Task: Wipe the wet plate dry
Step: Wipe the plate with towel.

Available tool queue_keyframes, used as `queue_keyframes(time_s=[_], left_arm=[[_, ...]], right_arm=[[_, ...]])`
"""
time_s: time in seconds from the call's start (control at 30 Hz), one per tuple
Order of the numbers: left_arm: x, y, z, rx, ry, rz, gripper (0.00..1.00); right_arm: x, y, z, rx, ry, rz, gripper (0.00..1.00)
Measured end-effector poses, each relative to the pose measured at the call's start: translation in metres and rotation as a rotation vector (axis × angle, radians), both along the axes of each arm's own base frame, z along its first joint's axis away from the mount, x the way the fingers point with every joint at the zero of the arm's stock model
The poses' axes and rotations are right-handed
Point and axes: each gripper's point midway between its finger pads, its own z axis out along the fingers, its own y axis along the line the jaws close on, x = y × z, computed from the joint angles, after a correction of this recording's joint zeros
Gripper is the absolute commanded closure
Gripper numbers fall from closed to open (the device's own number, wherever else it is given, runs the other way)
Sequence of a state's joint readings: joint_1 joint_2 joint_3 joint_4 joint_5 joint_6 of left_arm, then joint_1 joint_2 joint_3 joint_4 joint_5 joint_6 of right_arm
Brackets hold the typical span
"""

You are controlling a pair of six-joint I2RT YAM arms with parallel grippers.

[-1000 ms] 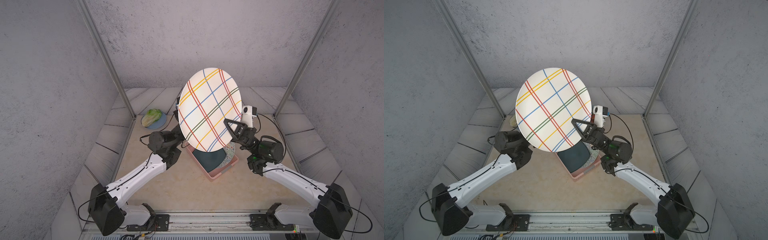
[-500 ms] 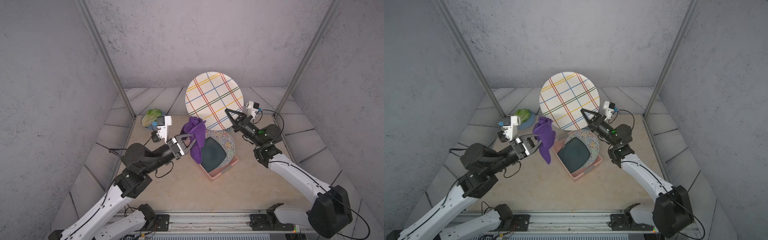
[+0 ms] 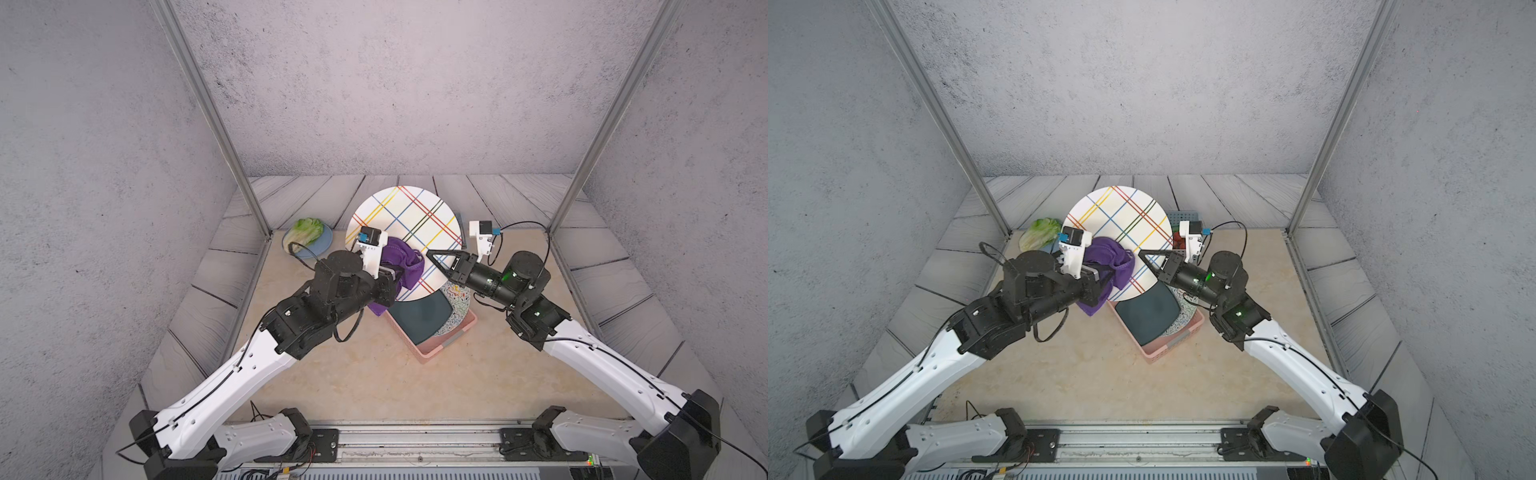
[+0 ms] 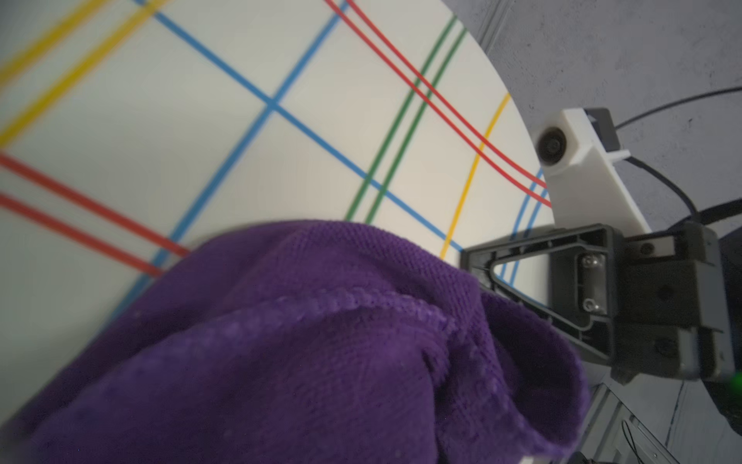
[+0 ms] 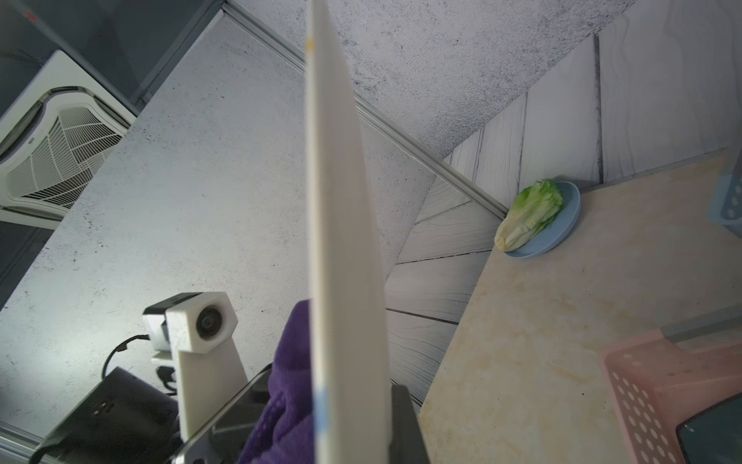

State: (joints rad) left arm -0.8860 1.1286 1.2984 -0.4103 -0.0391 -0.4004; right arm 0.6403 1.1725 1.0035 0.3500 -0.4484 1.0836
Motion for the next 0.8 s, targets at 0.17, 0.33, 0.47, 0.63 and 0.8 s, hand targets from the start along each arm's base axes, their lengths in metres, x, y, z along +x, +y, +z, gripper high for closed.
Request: queue_keyframes(time_s=[0.17,0.33,0.47,0.63,0.8], left_arm=[[0.000,-0.007,-0.010,0.037,0.005,0.006,1.00],[0.054,0.094,0.008,0.006,-0.007,0.312,1.00],[0.061,0.104,0.027,-0.017,-0.026,0.320,1.00],[0.049,0.032,0.013,0.010,-0.019,0.133,1.00],[0.047,-0.001,-0.010,0.083,0.004,0.051,1.00]], right_arm=[[0.002,0.003,-0.011,-0.034,0.016,-0.006,1.00],[-0.016,0.014,-0.016,-0.052,0.001,0.039,1.00],[-0.051,0.039,-0.028,-0.079,-0.003,0.134,1.00],[-0.052,0.041,-0.044,-0.123,0.029,0.117,1.00],[-0.050,0.040,-0.069,-0.201,0.084,0.106,1.00]])
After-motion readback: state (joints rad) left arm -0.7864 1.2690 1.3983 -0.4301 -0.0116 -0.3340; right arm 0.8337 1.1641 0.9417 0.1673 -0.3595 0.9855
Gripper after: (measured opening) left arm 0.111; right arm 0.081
